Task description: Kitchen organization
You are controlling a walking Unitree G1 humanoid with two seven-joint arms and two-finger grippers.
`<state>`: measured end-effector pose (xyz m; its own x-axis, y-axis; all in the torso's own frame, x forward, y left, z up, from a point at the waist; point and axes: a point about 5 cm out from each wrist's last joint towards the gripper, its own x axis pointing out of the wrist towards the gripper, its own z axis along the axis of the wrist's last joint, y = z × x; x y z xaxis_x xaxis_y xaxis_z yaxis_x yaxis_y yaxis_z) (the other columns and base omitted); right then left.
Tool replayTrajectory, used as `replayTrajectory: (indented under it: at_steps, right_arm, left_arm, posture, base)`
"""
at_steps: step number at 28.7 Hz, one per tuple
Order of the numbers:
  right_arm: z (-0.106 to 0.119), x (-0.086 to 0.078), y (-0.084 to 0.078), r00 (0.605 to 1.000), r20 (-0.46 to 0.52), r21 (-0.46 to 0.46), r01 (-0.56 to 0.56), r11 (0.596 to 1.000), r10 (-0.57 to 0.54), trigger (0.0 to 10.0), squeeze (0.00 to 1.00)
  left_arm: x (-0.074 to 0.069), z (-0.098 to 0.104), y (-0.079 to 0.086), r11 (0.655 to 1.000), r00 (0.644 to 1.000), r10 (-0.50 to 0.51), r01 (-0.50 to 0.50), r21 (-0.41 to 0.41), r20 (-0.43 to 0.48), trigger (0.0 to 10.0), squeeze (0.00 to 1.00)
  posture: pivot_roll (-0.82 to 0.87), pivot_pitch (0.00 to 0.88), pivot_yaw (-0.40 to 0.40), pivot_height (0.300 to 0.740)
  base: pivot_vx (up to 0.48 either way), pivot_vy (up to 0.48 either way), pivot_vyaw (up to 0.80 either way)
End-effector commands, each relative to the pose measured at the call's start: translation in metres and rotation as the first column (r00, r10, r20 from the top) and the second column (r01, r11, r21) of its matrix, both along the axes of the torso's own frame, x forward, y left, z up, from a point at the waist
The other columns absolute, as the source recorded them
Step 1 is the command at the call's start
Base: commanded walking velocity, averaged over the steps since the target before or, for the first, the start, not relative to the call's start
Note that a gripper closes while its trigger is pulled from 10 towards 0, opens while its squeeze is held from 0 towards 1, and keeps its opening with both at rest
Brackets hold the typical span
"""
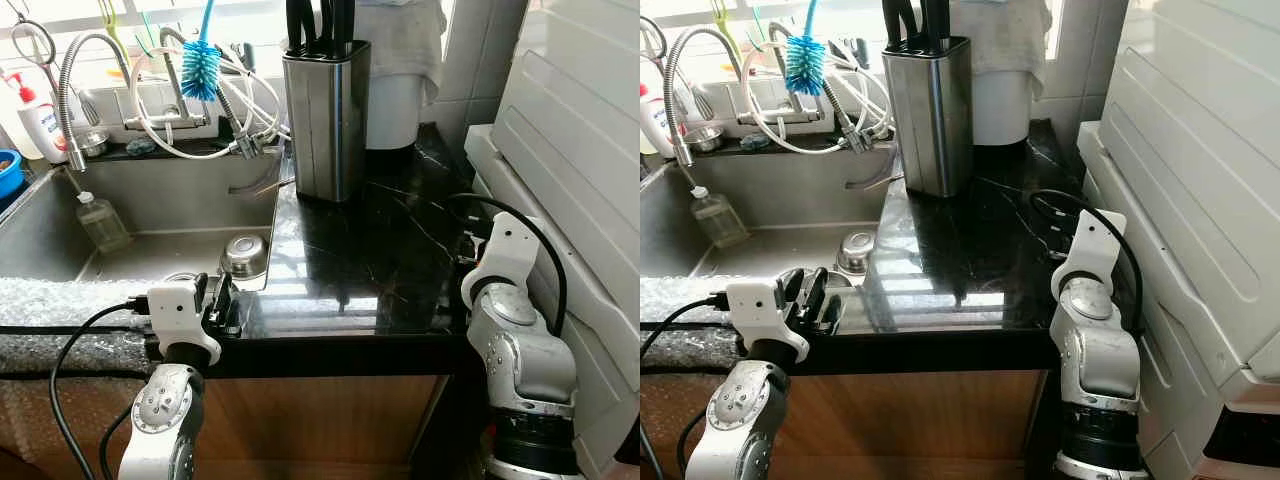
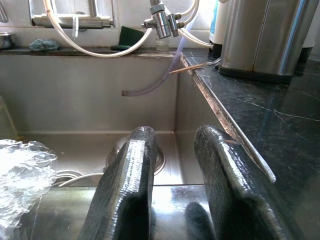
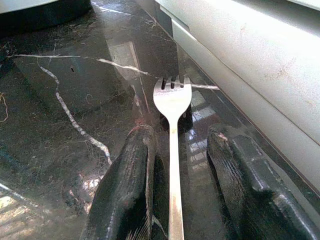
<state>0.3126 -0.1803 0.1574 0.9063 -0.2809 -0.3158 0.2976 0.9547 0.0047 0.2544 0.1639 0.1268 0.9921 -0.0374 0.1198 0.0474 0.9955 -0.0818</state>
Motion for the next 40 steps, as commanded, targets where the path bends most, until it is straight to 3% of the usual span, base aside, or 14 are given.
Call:
replayTrajectory:
  at_steps: [1, 31, 40]
  right_arm:
    - [-0.004, 0.002, 0.005, 0.999, -0.028, 0.018, -0.029, 0.999, 0.029, 0.0, 0.00]
    - [0.000, 0.005, 0.008, 0.998, -0.010, 0.036, -0.055, 0.998, 0.056, 0.0, 0.00]
    - [0.020, 0.008, 0.015, 0.991, 0.117, 0.047, -0.071, 0.996, 0.065, 0.0, 0.00]
  left_arm:
    - [-0.001, -0.004, 0.000, 1.000, 0.999, -0.011, 0.011, -0.015, -0.030, 10.0, 0.00]
    - [-0.001, -0.005, -0.005, 0.998, 0.997, -0.058, 0.057, -0.028, -0.045, 10.0, 0.00]
    - [0.000, -0.004, -0.004, 0.998, 0.998, -0.054, 0.053, -0.026, -0.040, 10.0, 0.00]
  posture:
    - [-0.05, 0.000, 0.075, 0.740]
    - [-0.05, 0.000, 0.076, 0.740]
    - [-0.06, 0.000, 0.081, 0.740]
  base:
    - [0.000, 0.000, 0.00]
    - [0.000, 0.000, 0.00]
    - [0.000, 0.000, 0.00]
